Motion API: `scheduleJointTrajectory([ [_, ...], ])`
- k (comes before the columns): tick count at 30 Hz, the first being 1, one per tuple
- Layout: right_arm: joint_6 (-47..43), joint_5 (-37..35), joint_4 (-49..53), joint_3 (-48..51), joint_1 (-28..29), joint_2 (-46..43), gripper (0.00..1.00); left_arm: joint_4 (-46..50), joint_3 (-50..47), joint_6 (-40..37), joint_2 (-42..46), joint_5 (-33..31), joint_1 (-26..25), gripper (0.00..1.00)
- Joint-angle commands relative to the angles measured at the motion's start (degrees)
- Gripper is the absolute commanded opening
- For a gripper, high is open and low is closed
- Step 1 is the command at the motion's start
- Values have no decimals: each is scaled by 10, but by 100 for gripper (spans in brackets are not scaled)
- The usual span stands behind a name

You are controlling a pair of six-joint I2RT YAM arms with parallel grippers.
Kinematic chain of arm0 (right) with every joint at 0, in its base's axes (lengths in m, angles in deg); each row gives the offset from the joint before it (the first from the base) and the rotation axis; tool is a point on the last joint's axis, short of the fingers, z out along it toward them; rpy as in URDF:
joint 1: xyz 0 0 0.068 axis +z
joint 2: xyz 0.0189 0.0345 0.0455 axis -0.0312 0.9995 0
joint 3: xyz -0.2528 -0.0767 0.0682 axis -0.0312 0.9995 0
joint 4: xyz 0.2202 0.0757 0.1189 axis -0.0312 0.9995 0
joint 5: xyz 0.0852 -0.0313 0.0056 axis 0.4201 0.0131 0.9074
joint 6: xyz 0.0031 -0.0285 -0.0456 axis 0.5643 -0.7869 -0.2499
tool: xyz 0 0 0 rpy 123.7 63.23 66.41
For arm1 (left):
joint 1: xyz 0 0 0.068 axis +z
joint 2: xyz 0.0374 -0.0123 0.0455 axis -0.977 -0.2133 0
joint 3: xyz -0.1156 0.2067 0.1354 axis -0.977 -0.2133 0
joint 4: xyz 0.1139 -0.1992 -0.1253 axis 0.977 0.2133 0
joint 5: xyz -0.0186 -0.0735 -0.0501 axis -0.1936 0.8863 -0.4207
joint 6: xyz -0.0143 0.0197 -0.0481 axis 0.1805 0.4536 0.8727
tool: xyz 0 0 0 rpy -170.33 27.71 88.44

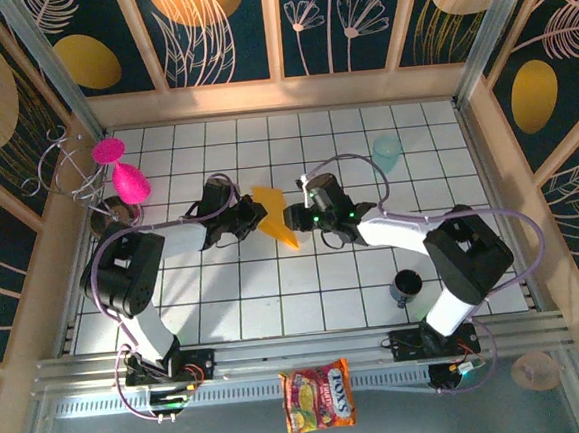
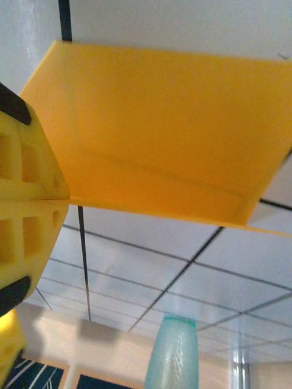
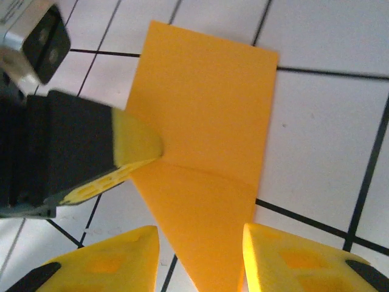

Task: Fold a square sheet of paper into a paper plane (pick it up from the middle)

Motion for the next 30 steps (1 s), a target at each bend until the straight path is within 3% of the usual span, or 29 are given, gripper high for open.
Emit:
scheduleJointTrajectory([
  [1, -70, -124, 13, -3, 43, 9, 41, 13, 5, 25, 27, -28, -5, 0],
  [8, -89, -189, 17, -40, 95, 71, 38, 26, 22, 29, 27, -34, -12, 0],
  [15, -81, -230, 26, -57, 99, 103, 36, 30, 25, 29, 24, -33, -14, 0],
  [23, -83, -233, 31, -65, 99, 119, 34, 31, 29, 31, 21, -32, -15, 0],
  [30, -91, -236, 35, -69, 99, 127, 25, 54, 36, 17, 25, -28, -15, 3],
])
